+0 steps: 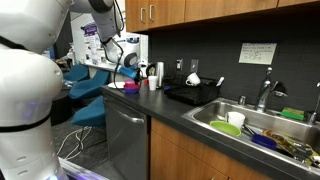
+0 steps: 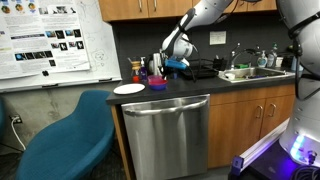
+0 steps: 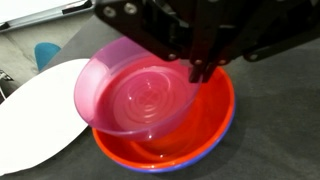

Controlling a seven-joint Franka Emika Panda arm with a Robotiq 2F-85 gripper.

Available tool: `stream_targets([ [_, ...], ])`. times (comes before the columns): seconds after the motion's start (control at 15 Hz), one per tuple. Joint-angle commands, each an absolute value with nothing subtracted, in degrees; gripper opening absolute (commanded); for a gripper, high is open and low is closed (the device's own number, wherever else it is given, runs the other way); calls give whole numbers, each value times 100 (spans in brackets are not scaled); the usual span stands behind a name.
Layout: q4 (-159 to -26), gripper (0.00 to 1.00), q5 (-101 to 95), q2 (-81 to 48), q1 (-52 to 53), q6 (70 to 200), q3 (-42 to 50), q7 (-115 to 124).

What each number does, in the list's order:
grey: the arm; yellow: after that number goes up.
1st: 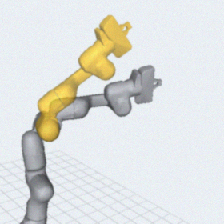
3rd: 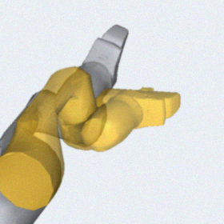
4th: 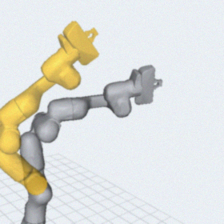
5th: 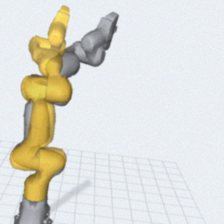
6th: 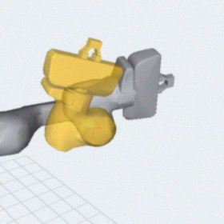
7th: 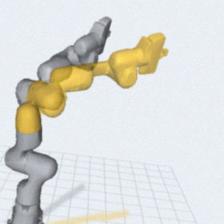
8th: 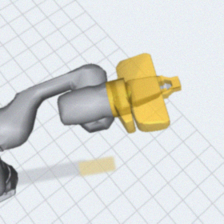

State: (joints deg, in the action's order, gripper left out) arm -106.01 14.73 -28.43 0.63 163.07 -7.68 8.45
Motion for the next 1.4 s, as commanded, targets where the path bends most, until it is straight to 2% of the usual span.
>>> stream_targets([
  [0.0, -10579, 1, 1751, -2667, -154, 16310, -995, 567],
  [0.47, -10826, 1, 1832, -2105, -319, 16561, -975, 466],
  [0.87, -11166, 1, 1927, -1530, -557, 17847, -923, 491],
  [1.33, -11636, 1, 1696, -1517, -220, 19037, -70, 667],
])
